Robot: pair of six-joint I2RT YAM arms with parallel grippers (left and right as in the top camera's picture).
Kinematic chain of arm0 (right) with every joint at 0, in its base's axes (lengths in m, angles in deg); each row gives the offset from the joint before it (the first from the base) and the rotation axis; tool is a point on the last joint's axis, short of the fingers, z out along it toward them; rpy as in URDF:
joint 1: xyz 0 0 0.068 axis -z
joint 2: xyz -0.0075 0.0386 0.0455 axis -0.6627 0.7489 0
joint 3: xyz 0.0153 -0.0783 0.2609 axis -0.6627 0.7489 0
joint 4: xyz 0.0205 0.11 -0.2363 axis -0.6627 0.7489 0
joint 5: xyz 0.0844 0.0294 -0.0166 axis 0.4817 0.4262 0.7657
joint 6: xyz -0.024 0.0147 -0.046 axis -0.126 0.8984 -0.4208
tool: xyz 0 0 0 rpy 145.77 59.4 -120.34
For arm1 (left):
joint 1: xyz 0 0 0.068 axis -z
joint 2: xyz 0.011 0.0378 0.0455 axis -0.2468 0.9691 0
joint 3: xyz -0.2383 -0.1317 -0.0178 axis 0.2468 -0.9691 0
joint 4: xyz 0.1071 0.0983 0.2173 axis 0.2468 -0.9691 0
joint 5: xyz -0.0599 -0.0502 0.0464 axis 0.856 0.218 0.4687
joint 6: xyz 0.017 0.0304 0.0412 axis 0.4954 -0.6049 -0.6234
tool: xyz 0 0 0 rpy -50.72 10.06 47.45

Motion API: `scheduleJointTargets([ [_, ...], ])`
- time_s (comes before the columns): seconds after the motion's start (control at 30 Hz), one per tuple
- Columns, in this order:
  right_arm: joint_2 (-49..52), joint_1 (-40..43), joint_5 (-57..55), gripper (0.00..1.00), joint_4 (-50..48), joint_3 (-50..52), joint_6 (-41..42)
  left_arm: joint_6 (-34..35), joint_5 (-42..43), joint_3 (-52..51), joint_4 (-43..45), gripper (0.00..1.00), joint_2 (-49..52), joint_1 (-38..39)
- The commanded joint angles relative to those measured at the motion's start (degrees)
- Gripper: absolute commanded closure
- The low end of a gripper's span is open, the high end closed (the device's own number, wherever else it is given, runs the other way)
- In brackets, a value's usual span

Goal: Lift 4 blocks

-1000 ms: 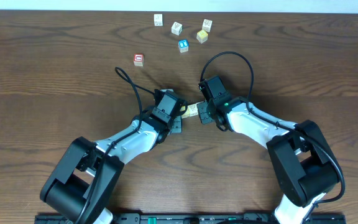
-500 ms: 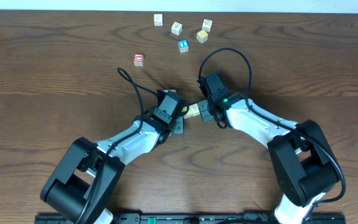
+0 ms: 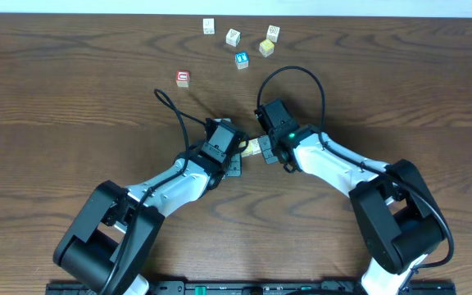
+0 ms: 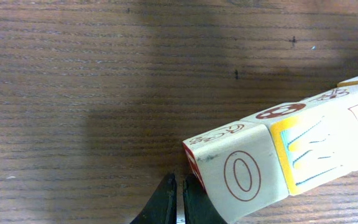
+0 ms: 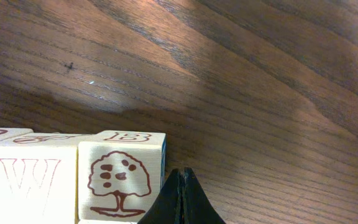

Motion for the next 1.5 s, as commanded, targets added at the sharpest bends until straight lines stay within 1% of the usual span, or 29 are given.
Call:
scheduleJointTargets([
  [0.0, 0.94, -2.69, 4.42, 0.99, -0.31, -1.14, -0.44, -0.55, 1.97, 0.72, 0.94, 0.92, -1.05, 0.63],
  [0.03, 0.94, -2.69, 4.39, 0.99, -0.13, -1.14, 0.13, -0.55, 1.97, 0.72, 0.94, 0.91, -1.05, 0.63],
  [0.1, 0.94, -2.69, 4.39, 0.99, 0.09, -1.11, 0.26, -0.52, 1.97, 0.72, 0.94, 0.84, -1.05, 0.63],
  [0.17, 0.94, -2.64, 4.37, 0.99, 0.11, -1.11, 0.26, -0.55, 1.99, 0.72, 0.94, 0.83, -1.05, 0.63],
  [0.33, 0.94, -2.62, 4.37, 0.99, 0.07, -1.11, 0.24, -0.55, 1.97, 0.72, 0.96, 0.83, -1.05, 0.63],
  [0.47, 0.94, -2.64, 4.37, 0.95, 0.07, -1.11, 0.24, -0.55, 1.97, 0.72, 0.94, 0.83, -1.05, 0.63],
  [0.67, 0.94, -2.62, 4.0, 0.92, 0.07, -1.11, 0.24, -0.55, 1.97, 0.72, 0.94, 0.83, -1.05, 0.63],
  [0.77, 0.94, -2.62, 3.93, 0.94, 0.09, -1.11, 0.24, -0.55, 1.99, 0.72, 0.94, 0.83, -1.05, 0.63],
  [0.93, 0.96, -2.62, 3.69, 0.93, 0.2, -1.11, 0.22, -0.52, 1.97, 0.72, 0.94, 0.83, -1.05, 0.63],
  [1.07, 0.94, -2.62, 0.96, 0.99, 1.33, -1.11, 0.24, -0.55, 1.97, 0.72, 0.94, 0.83, -1.05, 0.63],
  [1.47, 0.94, -2.62, -3.17, 0.99, 2.45, -1.11, 0.26, -0.52, 1.97, 0.72, 0.94, 0.83, -1.05, 0.63],
])
